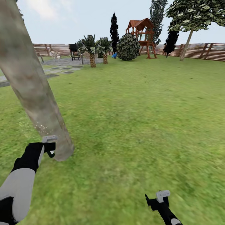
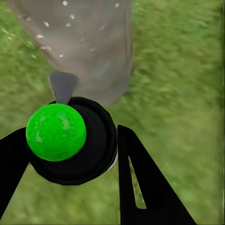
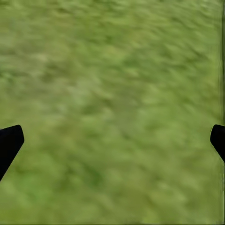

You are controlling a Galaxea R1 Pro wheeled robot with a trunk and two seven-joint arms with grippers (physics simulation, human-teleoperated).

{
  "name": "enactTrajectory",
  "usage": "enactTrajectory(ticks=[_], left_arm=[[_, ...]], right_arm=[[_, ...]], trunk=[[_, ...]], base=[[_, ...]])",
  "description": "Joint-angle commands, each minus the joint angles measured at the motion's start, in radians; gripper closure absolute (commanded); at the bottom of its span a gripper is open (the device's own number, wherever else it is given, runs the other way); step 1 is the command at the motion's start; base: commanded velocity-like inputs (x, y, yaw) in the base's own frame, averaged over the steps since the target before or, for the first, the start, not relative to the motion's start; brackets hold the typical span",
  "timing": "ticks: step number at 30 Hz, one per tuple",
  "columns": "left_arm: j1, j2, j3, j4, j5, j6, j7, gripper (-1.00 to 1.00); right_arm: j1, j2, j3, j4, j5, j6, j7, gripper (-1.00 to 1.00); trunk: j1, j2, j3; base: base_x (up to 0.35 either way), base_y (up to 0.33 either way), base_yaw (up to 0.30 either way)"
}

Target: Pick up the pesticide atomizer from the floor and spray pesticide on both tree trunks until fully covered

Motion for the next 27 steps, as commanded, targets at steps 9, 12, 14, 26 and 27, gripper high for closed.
enactTrajectory(ticks=[9,12,14,26,27], left_arm=[[0.000,-0.005,0.003,-0.003,-0.011,0.004,-0.009,1.00],[0.000,-0.005,0.003,-0.003,-0.011,0.004,-0.009,1.00],[0.001,-0.007,0.003,-0.003,-0.011,0.004,-0.009,1.00],[0.007,-0.003,0.003,-0.043,-0.012,0.005,-0.009,1.00],[0.008,-0.003,0.003,-0.045,-0.012,0.005,-0.009,1.00]], right_arm=[[-0.001,0.000,-0.008,0.001,0.006,-0.003,0.006,-1.00],[-0.001,0.000,-0.008,0.001,0.006,-0.003,0.006,-1.00],[-0.001,0.000,-0.008,0.001,0.006,-0.003,0.006,-1.00],[-0.001,0.000,-0.008,0.001,0.006,-0.003,0.006,-1.00],[-0.001,0.000,-0.008,0.001,0.006,-0.003,0.006,-1.00]], trunk=[[0.000,0.000,-0.001],[0.000,0.000,-0.001],[0.000,0.000,-0.001],[0.000,0.000,-0.001],[0.000,0.000,-0.001]], base=[[0.211,-0.221,0.157],[0.237,-0.193,0.276],[0.238,-0.192,0.277],[0.231,-0.195,0.078],[0.188,-0.217,0.186]])
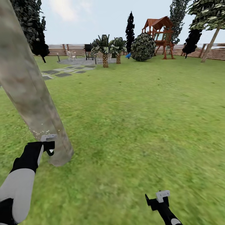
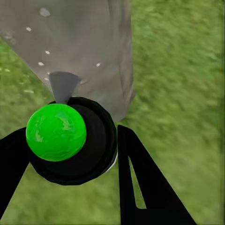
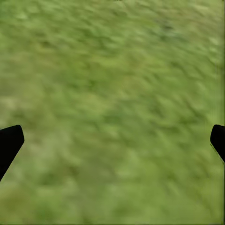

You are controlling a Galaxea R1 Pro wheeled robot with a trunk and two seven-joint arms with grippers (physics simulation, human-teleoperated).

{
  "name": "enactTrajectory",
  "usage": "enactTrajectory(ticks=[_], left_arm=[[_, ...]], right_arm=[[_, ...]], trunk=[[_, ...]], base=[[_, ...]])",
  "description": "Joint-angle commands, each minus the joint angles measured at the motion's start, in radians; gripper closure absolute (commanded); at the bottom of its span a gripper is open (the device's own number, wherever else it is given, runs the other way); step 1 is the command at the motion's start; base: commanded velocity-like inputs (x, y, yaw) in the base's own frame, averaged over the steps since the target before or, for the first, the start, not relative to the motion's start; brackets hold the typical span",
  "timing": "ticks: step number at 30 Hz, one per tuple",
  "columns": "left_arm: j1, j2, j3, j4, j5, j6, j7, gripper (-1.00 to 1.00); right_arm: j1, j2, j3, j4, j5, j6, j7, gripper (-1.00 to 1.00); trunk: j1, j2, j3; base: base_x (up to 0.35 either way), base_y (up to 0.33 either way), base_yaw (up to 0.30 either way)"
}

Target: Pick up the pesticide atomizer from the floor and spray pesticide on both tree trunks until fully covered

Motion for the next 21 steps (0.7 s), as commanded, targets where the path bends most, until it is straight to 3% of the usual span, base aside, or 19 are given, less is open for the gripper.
enactTrajectory(ticks=[1,15,21], left_arm=[[0.000,-0.002,0.003,-0.002,-0.011,0.004,-0.009,1.00],[0.005,-0.004,0.003,-0.003,-0.012,0.004,-0.009,1.00],[0.011,0.014,0.010,-0.001,-0.013,0.001,-0.009,1.00]], right_arm=[[0.000,0.000,-0.009,0.000,0.006,-0.003,0.006,-1.00],[0.000,0.000,-0.009,0.000,0.006,-0.003,0.007,-1.00],[0.000,0.000,-0.009,0.000,0.006,-0.003,0.006,-1.00]], trunk=[[0.000,0.000,-0.001],[0.000,0.000,-0.001],[0.000,0.000,-0.001]], base=[[0.182,-0.222,0.230],[0.172,-0.231,0.274],[0.043,-0.265,0.150]])
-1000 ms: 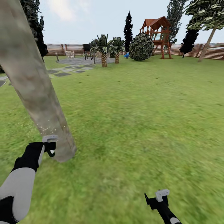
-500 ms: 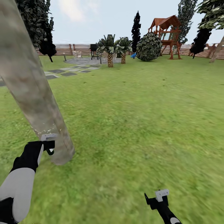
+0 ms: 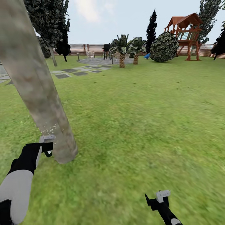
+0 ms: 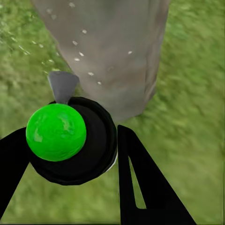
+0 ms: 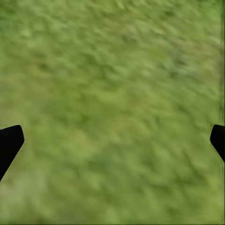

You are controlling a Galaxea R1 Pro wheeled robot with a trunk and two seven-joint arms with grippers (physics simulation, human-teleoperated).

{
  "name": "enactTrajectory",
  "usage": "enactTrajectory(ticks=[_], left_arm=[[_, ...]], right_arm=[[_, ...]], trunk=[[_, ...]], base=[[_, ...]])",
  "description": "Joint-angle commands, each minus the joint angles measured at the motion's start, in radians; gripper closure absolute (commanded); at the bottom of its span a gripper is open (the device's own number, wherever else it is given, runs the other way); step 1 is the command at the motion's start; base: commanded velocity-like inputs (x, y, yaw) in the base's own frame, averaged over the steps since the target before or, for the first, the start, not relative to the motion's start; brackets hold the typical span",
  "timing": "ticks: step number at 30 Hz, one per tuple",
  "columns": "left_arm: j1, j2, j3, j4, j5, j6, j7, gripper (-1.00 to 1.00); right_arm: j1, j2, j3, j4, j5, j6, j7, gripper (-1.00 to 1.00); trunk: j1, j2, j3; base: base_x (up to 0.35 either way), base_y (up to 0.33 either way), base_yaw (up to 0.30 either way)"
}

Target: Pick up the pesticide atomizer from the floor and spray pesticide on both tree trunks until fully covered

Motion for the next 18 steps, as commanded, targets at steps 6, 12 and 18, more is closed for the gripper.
enactTrajectory(ticks=[6,12,18], left_arm=[[0.001,-0.003,0.003,-0.002,-0.008,0.004,-0.008,1.00],[0.014,0.026,0.007,-0.001,-0.009,0.003,0.027,1.00],[0.085,0.062,0.007,0.015,0.000,-0.007,0.057,1.00]], right_arm=[[-0.001,0.000,-0.009,0.001,0.006,-0.003,0.005,-1.00],[-0.001,0.000,-0.009,0.001,0.006,-0.003,0.005,-1.00],[-0.001,0.000,-0.009,0.001,0.006,-0.003,0.005,-1.00]], trunk=[[0.000,0.000,-0.001],[0.000,0.000,-0.001],[0.000,0.000,-0.001]], base=[[0.111,-0.266,0.002],[0.179,-0.241,0.010],[0.147,-0.179,0.225]])
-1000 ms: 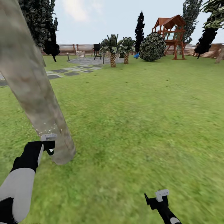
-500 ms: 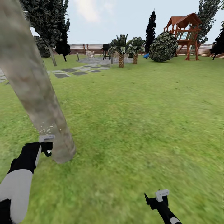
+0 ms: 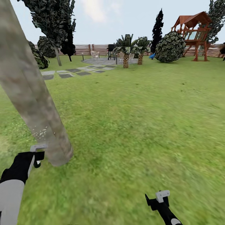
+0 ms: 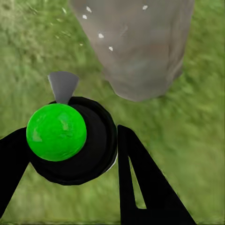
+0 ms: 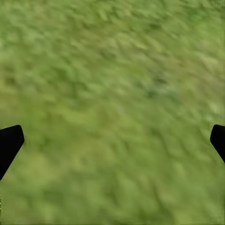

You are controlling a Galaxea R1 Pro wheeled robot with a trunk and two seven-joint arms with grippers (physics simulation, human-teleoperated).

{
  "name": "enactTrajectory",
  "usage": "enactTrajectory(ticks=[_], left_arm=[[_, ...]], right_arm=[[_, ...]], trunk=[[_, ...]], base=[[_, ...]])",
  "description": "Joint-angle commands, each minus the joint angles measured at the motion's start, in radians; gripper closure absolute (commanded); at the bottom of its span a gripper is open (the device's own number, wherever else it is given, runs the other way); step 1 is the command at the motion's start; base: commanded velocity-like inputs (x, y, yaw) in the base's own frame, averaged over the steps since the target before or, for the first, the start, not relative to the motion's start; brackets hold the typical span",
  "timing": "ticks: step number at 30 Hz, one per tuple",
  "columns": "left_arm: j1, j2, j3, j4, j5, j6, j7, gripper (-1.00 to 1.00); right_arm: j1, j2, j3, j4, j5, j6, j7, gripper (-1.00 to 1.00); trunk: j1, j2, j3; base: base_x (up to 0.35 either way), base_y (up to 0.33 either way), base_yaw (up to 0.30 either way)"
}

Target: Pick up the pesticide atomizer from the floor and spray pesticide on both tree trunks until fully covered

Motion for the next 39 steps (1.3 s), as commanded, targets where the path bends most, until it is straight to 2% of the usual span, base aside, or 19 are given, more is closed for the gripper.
enactTrajectory(ticks=[1,4,6,9,12,14,18,20,22,24,27,33,39], left_arm=[[0.003,-0.005,0.003,0.001,-0.011,0.003,-0.010,1.00],[0.012,-0.063,0.003,0.019,-0.010,0.001,-0.009,1.00],[0.013,-0.076,0.005,0.019,-0.010,-0.001,-0.009,1.00],[0.016,-0.066,0.010,0.021,-0.015,-0.015,-0.008,1.00],[0.032,-0.063,0.024,0.021,-0.016,-0.054,0.020,1.00],[0.036,-0.075,0.027,0.022,-0.013,-0.091,0.044,1.00],[0.037,-0.118,0.029,0.029,-0.013,-0.110,0.052,1.00],[0.038,-0.121,0.030,0.051,-0.013,-0.117,0.052,1.00],[0.038,-0.120,0.036,0.083,-0.013,-0.179,0.060,1.00],[0.039,-0.121,0.047,0.099,-0.009,-0.231,0.097,1.00],[0.038,-0.122,0.048,0.101,-0.007,-0.240,0.109,1.00],[0.039,-0.149,0.048,0.102,-0.008,-0.242,0.111,1.00],[0.039,-0.152,0.047,0.102,-0.009,-0.241,0.111,1.00]], right_arm=[[0.000,0.000,-0.009,0.000,0.006,-0.003,0.006,-1.00],[0.000,0.000,-0.009,0.000,0.006,-0.003,0.007,-1.00],[0.000,0.000,-0.009,0.000,0.006,-0.003,0.007,-1.00],[0.000,0.000,-0.009,0.000,0.006,-0.003,0.007,-1.00],[0.000,0.000,-0.009,0.000,0.006,-0.003,0.006,-1.00],[0.000,0.000,-0.009,0.000,0.006,-0.003,0.006,-1.00],[0.000,0.000,-0.009,0.000,0.006,-0.003,0.006,-1.00],[0.000,0.000,-0.009,0.000,0.006,-0.003,0.005,-1.00],[0.000,0.000,-0.009,0.000,0.006,-0.003,0.005,-1.00],[0.000,0.000,-0.009,0.001,0.006,-0.003,0.005,-1.00],[0.000,0.000,-0.009,0.001,0.006,-0.003,0.005,-1.00],[0.000,0.000,-0.009,0.001,0.006,-0.003,0.005,-1.00],[0.000,0.000,-0.009,0.001,0.006,-0.004,0.005,-1.00]], trunk=[[0.000,0.000,-0.001],[0.000,0.000,-0.001],[0.000,0.000,-0.001],[0.000,0.000,-0.001],[0.000,0.000,-0.001],[0.000,0.000,-0.001],[0.000,0.000,-0.001],[0.000,0.000,-0.001],[0.000,0.000,-0.001],[0.000,0.000,-0.001],[0.000,0.000,-0.001],[0.000,0.000,-0.001],[0.000,0.000,-0.001]], base=[[0.035,-0.035,0.276],[0.010,-0.009,0.277],[0.001,-0.001,0.278],[0.000,0.000,0.278],[0.057,-0.019,0.274],[0.235,-0.102,0.106],[0.275,-0.135,0.017],[0.278,-0.159,0.051],[0.265,-0.168,0.199],[0.186,-0.217,0.261],[0.123,-0.248,0.273],[0.010,-0.270,0.276],[0.015,-0.273,0.180]])
